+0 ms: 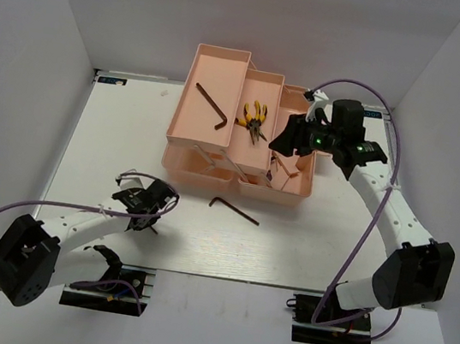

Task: Sort the tools into containers

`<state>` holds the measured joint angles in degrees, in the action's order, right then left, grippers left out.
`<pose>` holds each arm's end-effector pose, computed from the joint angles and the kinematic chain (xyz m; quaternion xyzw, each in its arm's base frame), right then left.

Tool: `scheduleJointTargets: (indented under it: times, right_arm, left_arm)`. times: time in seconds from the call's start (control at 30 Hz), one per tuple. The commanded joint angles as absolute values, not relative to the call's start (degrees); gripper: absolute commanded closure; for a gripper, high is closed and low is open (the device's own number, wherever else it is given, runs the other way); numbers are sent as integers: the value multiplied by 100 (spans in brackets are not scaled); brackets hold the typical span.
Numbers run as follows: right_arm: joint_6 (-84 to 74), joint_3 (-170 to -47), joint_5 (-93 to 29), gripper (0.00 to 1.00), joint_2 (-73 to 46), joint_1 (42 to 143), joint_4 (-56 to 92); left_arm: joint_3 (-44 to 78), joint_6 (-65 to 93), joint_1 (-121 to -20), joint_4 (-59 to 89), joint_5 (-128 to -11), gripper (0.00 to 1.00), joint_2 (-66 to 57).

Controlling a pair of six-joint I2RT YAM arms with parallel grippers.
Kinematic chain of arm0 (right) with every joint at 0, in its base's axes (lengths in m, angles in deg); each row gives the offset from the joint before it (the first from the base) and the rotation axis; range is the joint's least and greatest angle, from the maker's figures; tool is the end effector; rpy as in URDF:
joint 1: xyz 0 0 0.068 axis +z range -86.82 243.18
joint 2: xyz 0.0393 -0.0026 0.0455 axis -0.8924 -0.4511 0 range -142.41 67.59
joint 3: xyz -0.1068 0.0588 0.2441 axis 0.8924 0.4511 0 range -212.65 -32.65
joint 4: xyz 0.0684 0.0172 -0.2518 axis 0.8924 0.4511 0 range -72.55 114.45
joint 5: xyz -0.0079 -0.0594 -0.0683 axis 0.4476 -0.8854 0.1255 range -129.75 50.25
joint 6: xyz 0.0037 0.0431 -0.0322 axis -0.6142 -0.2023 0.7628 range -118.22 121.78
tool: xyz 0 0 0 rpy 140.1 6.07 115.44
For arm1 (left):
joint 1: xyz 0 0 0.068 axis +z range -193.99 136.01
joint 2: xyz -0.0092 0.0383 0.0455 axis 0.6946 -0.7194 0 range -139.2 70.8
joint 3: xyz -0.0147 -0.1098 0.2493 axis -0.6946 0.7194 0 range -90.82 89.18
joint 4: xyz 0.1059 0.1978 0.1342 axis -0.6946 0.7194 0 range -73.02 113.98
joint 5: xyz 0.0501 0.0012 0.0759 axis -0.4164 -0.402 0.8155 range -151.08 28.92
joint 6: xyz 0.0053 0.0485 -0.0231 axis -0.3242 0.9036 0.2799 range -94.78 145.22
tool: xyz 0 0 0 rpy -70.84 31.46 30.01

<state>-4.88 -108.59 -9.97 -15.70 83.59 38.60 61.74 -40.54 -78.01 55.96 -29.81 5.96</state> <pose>0.3050 0.1324 0.3538 -0.2298 0.8089 0.3303 0.4288 0.1458 -0.0761 0.1498 -0.2923 0.9110 0.0850 0.2782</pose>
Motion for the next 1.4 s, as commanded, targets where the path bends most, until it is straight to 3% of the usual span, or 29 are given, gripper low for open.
scheduleJointTargets:
  times: [0.0,0.2,0.27,0.33,0.37,0.53,0.57,0.63,0.67,0.7,1.0,1.17,1.37]
  right_arm:
    - [-604,-10727,-609,40,-1151,8208,3582]
    - [-306,-10560,-3,33,-765,8050,3818]
    - [-87,-10604,348,16,-660,8032,4020]
    - [447,-10683,832,10,-563,8014,4318]
    - [598,-10692,1364,10,-528,8015,4546]
    - [2080,-10719,1782,12,-352,8058,5863]
    - [2216,-10683,1626,16,-343,8059,5971]
    - [2637,-10395,1458,49,-281,8085,6147]
    - [2830,-10254,1396,68,-229,8085,6183]
    - [2971,-10174,1195,100,-229,8146,6244]
    - [3913,-9305,176,100,-404,8760,6580]
    - [3905,-8803,-502,72,-764,9157,6105]
    - [3298,-8320,-1188,71,-844,9482,5182]
  left_arm:
    - [6554,-4255,-7713,5530,-3374,76,610]
    - [6616,-4132,-7713,5477,-3427,93,786]
    - [6555,-4062,-7713,5477,-3488,98,848]
    - [6476,-3930,-7713,5529,-3488,100,1032]
    - [6423,-3929,-7713,5608,-3488,100,1102]
    - [5774,-3641,-7827,6109,-3287,100,1814]
    - [5659,-3579,-7827,6275,-3208,100,1946]
    - [5291,-3342,-7827,6417,-3138,100,2297]
    - [5149,-3245,-7827,6470,-3076,100,2385]
    - [4869,-3140,-7827,6523,-3075,100,2534]
    - [3234,-1297,-7827,5559,-3593,100,2538]
    - [2468,-555,-7827,4566,-4190,100,1634]
    - [1660,-160,-7722,3738,-4122,100,613]
